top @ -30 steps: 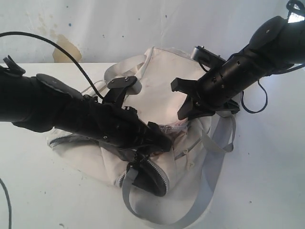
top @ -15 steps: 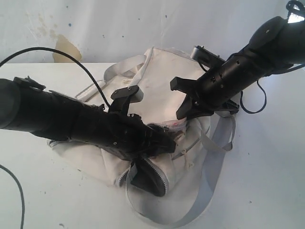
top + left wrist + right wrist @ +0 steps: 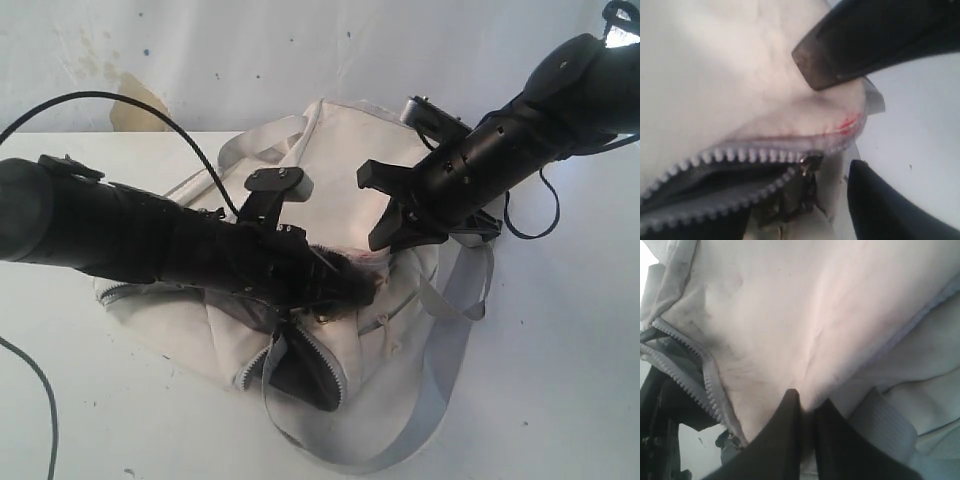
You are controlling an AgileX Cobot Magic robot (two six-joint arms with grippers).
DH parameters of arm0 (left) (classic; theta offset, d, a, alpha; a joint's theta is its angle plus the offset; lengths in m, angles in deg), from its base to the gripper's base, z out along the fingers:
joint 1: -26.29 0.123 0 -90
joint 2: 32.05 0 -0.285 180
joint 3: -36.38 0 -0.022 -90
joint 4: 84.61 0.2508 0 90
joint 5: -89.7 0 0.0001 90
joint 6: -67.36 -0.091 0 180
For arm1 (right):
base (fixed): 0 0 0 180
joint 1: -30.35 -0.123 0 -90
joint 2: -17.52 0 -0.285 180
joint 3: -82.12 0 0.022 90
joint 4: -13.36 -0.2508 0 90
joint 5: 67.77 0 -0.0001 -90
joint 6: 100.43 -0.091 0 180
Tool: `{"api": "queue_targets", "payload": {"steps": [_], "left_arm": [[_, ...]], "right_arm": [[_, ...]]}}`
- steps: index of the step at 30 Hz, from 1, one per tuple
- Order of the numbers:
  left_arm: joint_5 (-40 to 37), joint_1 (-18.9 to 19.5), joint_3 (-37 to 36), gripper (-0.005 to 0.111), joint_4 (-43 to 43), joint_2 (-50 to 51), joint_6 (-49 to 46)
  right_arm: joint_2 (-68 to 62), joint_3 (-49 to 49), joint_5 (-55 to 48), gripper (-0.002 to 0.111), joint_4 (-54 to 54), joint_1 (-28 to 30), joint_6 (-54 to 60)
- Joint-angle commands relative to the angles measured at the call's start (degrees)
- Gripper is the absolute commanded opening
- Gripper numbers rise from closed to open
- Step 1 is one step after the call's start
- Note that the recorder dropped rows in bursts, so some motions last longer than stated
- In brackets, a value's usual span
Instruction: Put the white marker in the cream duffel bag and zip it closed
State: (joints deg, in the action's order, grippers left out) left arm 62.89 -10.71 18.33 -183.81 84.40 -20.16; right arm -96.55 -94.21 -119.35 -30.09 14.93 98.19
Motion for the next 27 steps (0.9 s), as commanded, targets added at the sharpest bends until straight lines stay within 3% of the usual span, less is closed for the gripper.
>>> {"api": "queue_targets", "payload": {"steps": [1,7,9,12,18,27], "left_arm": [[3.00,0.08,1.40,0.045,-0.75,-0.03,-1.01],[1.75,0.08,1.40,0.001,-0.75,-0.03,-0.80],[-0.89,0.08,1.40,0.000,0.22,-0.03,0.04],[-5.76,0.30,1.55,0.000,7.80,-0.41,8.97],[-11.11,0.71,1.60,0.000,32.34,-4.37,30.85],[-34.10,9.13,6.70,0.000,30.11,-6.50,36.70]], "right_arm": [[0.23,0.20,-1.86,0.000,-0.47,0.10,0.90],[0.23,0.20,-1.86,0.000,-0.47,0.10,0.90],[0.23,0.20,-2.09,0.000,-0.47,0.10,0.90],[0.23,0.20,-2.07,0.000,0.03,0.10,0.90],[0.23,0.20,-1.02,0.000,3.82,0.10,0.90],[0.23,0.20,0.29,0.000,6.43,0.10,0.90]]}}
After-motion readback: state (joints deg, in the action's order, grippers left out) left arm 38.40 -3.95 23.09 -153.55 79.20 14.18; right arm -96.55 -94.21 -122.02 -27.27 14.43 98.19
